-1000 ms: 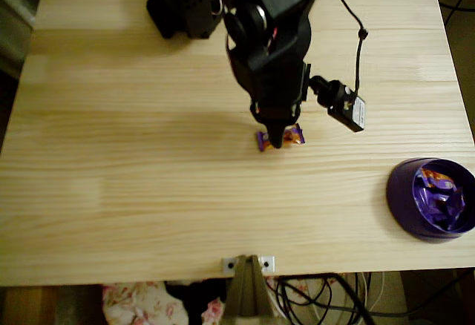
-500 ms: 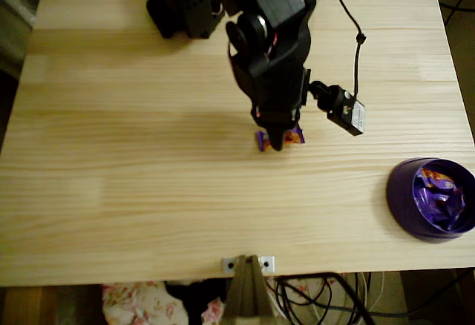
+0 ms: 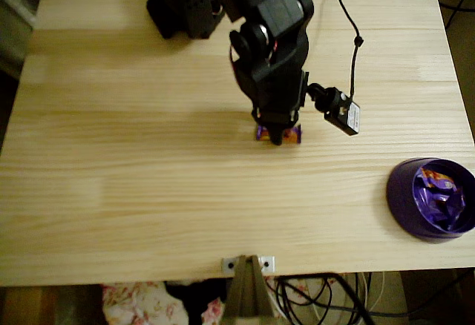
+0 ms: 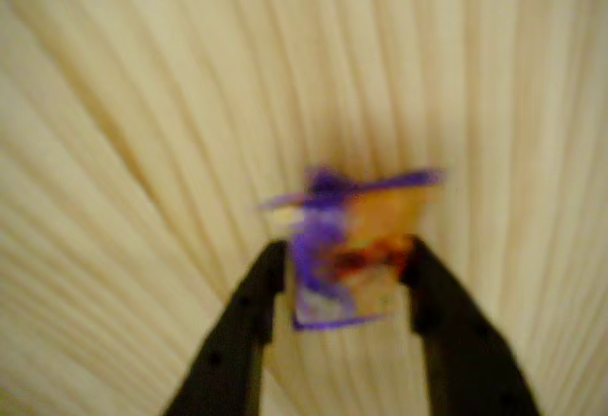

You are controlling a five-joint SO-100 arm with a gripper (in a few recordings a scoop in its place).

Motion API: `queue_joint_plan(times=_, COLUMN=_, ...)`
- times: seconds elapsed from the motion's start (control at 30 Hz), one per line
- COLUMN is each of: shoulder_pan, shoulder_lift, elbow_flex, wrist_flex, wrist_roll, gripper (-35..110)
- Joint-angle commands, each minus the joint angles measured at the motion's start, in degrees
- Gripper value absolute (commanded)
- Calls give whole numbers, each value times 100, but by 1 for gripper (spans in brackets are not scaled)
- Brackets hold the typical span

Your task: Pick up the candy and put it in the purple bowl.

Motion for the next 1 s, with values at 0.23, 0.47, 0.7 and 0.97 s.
queue_joint_plan(times=0.23, shoulder_pan=-62, shoulder_lift=360, elbow_flex=-53, wrist_flex=-35, wrist_roll=0, gripper=14)
queue_joint_plan(times=0.47, shoulder_pan=-44, shoulder_lift=536, elbow_flex=-53, wrist_flex=9, wrist_roll=-44, gripper=11)
queue_joint_plan(times=0.7, shoulder_pan=0, shoulder_lift=791, elbow_flex=-88, wrist_flex=79, wrist_roll=-141, gripper=11)
queue_joint_plan(times=0.97, shoulder_pan=0, shoulder_lift=835, elbow_flex=-448, wrist_flex=404, wrist_roll=-211, gripper=8)
